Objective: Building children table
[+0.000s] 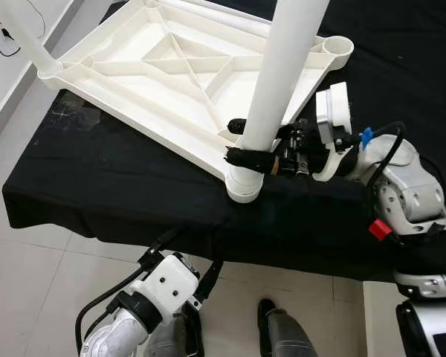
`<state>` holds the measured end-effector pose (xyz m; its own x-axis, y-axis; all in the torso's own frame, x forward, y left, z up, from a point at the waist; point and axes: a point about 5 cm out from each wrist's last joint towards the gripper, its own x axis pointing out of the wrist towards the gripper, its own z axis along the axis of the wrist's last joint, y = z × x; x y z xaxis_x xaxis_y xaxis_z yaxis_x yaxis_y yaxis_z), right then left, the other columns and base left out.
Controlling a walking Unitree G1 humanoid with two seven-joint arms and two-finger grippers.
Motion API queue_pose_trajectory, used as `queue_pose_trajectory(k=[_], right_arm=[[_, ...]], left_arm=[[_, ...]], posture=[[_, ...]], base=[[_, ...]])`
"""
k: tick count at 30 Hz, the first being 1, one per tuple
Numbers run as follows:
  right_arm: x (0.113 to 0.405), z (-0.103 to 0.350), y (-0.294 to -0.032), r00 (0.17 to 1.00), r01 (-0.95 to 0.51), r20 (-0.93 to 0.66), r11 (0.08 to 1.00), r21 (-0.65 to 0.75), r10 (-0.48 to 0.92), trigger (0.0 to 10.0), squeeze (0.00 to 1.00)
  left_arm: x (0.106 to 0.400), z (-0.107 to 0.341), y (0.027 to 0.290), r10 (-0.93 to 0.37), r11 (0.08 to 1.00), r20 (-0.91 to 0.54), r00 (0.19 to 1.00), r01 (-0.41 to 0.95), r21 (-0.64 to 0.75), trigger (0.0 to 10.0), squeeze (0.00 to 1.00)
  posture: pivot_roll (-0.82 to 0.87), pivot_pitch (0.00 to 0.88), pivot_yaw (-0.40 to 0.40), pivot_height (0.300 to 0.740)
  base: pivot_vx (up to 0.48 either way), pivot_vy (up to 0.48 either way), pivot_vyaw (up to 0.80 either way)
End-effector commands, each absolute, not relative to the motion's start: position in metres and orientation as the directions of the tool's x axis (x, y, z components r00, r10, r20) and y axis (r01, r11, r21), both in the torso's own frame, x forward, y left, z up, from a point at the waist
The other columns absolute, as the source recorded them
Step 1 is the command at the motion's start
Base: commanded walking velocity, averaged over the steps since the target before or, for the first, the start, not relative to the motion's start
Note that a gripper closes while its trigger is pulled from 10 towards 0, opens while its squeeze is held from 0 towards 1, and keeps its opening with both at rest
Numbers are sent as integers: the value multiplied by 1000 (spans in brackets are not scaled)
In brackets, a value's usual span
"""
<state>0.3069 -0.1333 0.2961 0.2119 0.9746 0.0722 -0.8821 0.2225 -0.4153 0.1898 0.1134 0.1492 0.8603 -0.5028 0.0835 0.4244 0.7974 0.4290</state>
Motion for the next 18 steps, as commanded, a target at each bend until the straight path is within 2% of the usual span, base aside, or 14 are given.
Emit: queue_pose_trajectory(k=[1,2,4,7,8,9,10,11,12,15,17,18], right_arm=[[305,277,-121,271,-878,-5,245,-411,963,0,0],[304,271,-115,317,-867,-14,284,-409,948,0,0],[304,271,-115,317,-867,-14,284,-409,948,0,0],[301,255,-106,473,-829,-20,437,-349,881,0,0],[301,255,-106,473,-829,-20,437,-349,881,0,0],[300,250,-104,516,-812,-31,477,-336,856,0,0],[300,250,-104,516,-812,-31,477,-336,856,0,0],[300,245,-104,563,-789,-44,521,-326,825,0,0],[300,245,-104,563,-789,-44,521,-326,825,0,0],[302,215,-117,822,-566,-133,771,-290,554,0,0],[302,215,-117,822,-566,-133,771,-290,554,0,0],[301,208,-121,865,-501,-156,811,-302,476,0,0]], left_arm=[[186,146,114,-506,795,63,860,437,420,10000,0],[185,146,114,-506,796,63,860,437,420,10000,0],[185,146,114,-506,796,63,860,437,420,10000,0],[185,146,115,-505,796,63,861,436,420,10000,0],[185,146,115,-505,796,63,861,436,420,10000,0],[185,146,115,-504,796,63,861,435,420,10000,0],[185,146,115,-504,796,63,861,435,420,10000,0],[185,146,115,-504,797,62,862,435,420,10000,0],[185,146,115,-504,797,62,862,435,420,10000,0],[185,146,115,-504,797,62,861,436,418,10000,0],[185,146,115,-504,797,62,861,436,418,10000,0],[185,146,115,-504,797,63,861,436,418,10000,0]], posture=[[30,375,72,740],[30,378,72,740],[30,378,72,740],[24,383,68,740],[24,383,68,740],[22,382,68,740],[22,382,68,740],[19,380,67,740],[19,380,67,740],[12,379,65,740],[12,379,65,740],[13,379,66,740]], base=[[0,0,0],[0,0,0],[0,0,0],[0,0,0],[0,0,0],[0,0,0],[0,0,0],[0,0,0],[0,0,0],[0,0,0],[0,0,0],[0,0,0]])
